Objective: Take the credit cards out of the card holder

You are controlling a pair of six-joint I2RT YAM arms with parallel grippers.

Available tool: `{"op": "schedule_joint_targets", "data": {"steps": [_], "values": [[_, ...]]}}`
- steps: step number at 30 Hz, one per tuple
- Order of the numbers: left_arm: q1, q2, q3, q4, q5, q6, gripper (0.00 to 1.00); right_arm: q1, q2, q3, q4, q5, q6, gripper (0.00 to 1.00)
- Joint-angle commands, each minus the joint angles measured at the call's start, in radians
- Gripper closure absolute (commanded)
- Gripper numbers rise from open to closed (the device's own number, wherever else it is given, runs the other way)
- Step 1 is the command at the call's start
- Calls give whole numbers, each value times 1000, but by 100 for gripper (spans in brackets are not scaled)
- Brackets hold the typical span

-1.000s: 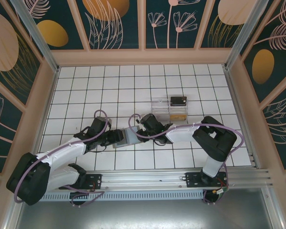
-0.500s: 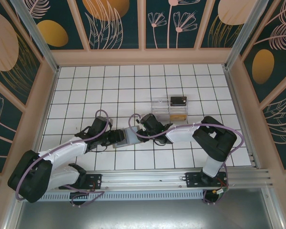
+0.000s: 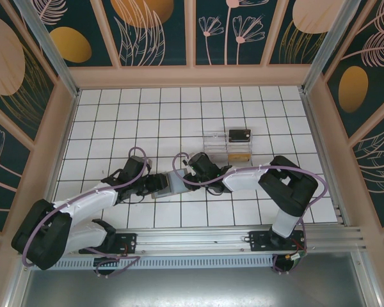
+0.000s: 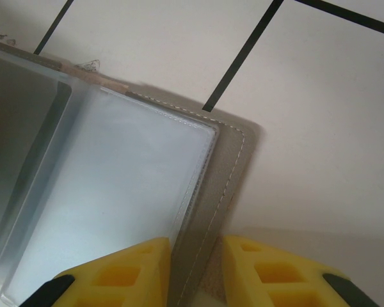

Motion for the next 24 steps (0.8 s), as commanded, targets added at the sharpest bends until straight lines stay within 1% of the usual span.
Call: {"op": "schedule_joint_targets", "data": {"steps": [1,8,12,17,24], "values": [[-3,6,-4,69,50,-10,40,10,52,-12,-58,-6,12,70],[-3,30,-1,103,78,-20,39,10,51,-13,-61,-3,12,70],[-3,3,4,55,48,-8,39,10,50,-18,-60,-2,15,70],[-3,-58,13,-60,-49,10,39,10,55,-15,-56,-6,14,70],[-3,-22,5,-31,-29,5,39,10,58,-11,-57,-9,12,70]]}}
